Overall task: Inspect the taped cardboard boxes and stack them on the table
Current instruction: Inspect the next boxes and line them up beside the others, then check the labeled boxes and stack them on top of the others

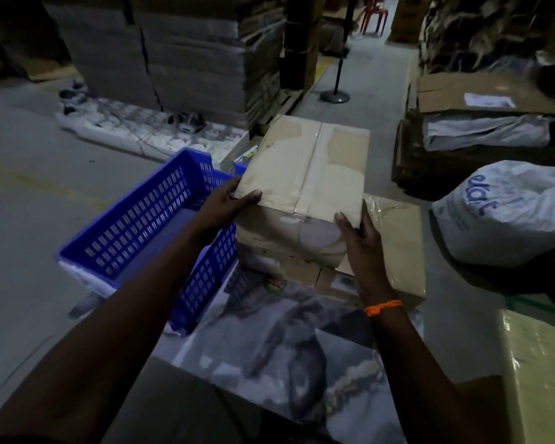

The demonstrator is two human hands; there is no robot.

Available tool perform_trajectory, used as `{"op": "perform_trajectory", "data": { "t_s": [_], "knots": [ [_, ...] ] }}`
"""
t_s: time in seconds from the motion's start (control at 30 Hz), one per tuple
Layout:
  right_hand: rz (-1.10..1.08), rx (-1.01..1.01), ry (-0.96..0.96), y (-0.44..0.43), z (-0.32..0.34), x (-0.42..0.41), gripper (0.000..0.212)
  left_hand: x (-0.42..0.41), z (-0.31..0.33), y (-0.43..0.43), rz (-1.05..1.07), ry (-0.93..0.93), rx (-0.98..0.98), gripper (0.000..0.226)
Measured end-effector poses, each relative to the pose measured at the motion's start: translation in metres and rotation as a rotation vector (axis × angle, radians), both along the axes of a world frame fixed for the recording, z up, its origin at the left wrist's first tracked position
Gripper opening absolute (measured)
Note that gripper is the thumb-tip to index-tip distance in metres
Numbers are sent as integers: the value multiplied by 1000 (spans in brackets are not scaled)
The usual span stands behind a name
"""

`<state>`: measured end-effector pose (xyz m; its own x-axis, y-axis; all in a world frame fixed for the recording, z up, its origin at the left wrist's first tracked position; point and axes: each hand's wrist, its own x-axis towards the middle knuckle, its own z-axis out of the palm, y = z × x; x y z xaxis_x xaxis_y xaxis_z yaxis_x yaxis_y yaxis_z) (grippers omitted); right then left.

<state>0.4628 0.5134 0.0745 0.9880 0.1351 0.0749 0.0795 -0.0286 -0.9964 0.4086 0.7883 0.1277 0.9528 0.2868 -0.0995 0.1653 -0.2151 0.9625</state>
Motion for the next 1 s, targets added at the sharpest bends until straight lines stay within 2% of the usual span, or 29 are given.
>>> {"op": "perform_trajectory", "data": {
  "t_s": [0.07,0.17,0.33,0.47,0.57,0.7,0.83,0.93,1.0],
  "knots": [
    [13,-17,-9,8,-5,10,63,13,-9,10,6,10,-22,58],
    [20,-25,2,19,-14,18,70,26,-21,21,20,33,-54,63],
    [36,-54,25,35,-27,26,72,35,-34,34,45,47,-76,47],
    [19,-59,44,38,-33,33,76,40,-43,38,47,54,-88,57],
    [23,-75,39,36,-35,34,80,41,-47,40,42,47,-100,56],
    [-25,-99,32,40,-35,30,74,43,-49,39,77,50,-105,57],
    [-92,-157,38,46,-43,16,75,26,-53,19,191,-43,135,52],
    [-102,-291,16,42,-54,-20,83,-21,-73,-10,319,-160,208,47],
    [-67,-362,-15,30,-64,-57,86,-62,-94,-32,287,-199,236,43]
  ]
}}
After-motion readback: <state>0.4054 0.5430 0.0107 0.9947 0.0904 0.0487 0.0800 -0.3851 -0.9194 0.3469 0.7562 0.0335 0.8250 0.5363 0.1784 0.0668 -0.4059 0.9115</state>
